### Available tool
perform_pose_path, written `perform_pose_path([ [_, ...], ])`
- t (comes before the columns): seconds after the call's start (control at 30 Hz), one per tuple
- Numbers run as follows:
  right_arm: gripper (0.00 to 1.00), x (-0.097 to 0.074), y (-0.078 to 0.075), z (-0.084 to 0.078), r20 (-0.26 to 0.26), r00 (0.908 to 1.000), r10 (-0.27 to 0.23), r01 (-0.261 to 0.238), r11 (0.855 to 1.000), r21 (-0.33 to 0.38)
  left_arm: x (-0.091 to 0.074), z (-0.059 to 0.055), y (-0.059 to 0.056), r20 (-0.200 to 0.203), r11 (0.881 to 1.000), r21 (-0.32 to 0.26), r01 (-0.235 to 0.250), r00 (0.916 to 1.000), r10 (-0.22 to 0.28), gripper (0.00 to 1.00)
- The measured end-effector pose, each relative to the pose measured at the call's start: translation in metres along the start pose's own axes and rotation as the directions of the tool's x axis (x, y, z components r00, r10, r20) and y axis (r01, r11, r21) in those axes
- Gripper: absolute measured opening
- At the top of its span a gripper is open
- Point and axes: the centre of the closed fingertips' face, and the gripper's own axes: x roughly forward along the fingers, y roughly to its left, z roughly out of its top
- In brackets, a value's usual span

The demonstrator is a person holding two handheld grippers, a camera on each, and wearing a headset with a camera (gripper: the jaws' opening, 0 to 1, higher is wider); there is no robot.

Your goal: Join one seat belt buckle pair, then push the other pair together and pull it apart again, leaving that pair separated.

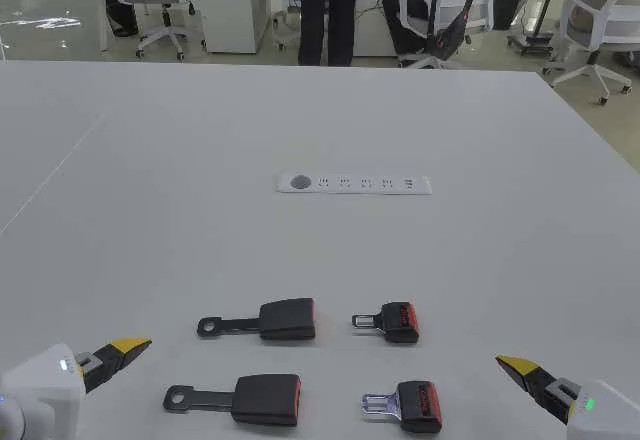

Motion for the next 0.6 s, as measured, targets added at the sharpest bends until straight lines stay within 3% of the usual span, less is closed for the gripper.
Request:
perform_pose_path([
  [0.6, 0.99, -0.0003, 0.0000, 0.0005, 0.002, 1.0000, -0.003, 0.003, 1.000, -0.001, 0.0001, -0.0031, 0.0041, 0.004, 1.000, -0.001, 0.003, 1.0000, -0.003, 1.00],
])
